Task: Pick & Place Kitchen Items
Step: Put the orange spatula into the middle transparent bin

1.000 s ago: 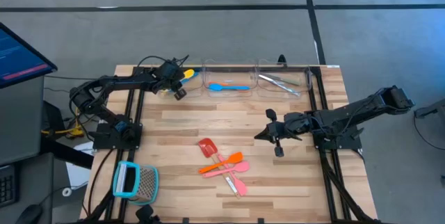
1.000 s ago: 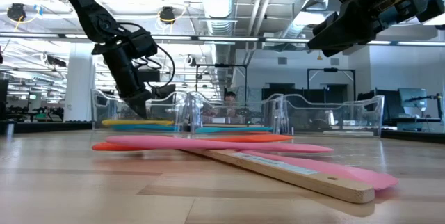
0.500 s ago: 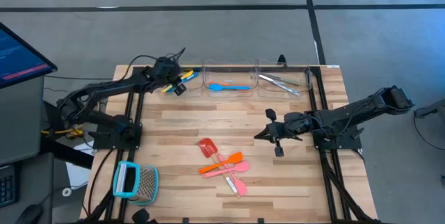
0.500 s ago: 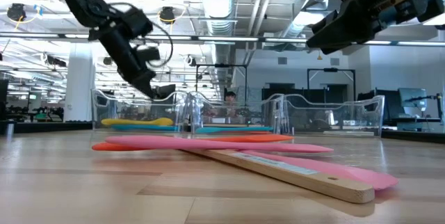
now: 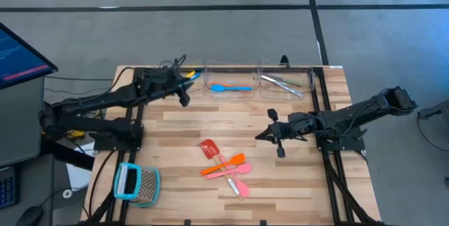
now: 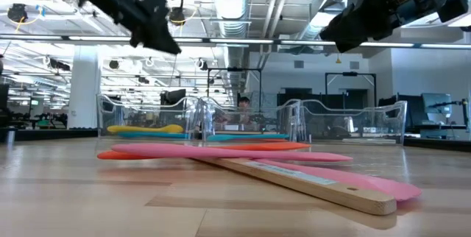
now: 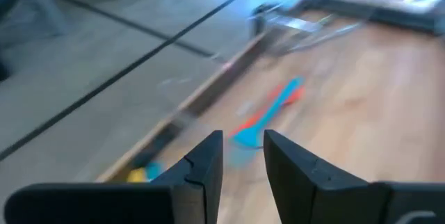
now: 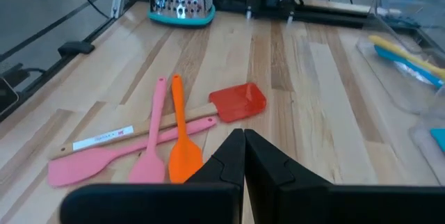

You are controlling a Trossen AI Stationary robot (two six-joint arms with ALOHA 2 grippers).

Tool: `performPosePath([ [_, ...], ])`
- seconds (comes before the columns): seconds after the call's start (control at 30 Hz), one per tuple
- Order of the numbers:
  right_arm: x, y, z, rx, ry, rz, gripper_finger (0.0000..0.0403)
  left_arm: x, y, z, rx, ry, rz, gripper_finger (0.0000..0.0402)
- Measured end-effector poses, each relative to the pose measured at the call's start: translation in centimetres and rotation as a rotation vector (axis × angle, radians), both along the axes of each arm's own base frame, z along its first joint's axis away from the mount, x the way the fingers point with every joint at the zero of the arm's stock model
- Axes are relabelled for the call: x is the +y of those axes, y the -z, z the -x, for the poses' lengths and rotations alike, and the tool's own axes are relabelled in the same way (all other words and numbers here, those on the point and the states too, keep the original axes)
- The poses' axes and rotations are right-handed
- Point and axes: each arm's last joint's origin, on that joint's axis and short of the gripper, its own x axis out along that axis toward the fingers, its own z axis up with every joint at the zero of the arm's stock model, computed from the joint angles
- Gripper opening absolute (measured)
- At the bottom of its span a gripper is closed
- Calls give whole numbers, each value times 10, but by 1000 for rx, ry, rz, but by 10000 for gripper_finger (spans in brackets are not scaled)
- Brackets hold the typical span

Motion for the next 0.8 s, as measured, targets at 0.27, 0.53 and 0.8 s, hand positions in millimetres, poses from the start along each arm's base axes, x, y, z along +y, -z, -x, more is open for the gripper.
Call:
performPosePath([
  [0.27, 2, -5, -2, -55, 2, -36, 1, -55, -8, -13, -57, 247, 18, 94],
  [0.53, 2, -5, -2, -52, 15, -71, 1, -115, 7, -34, -26, 389, 28, 67],
  [0.8, 2, -5, -2, -46, 30, -110, 1, -176, 12, -56, -189, 545, 2, 5],
])
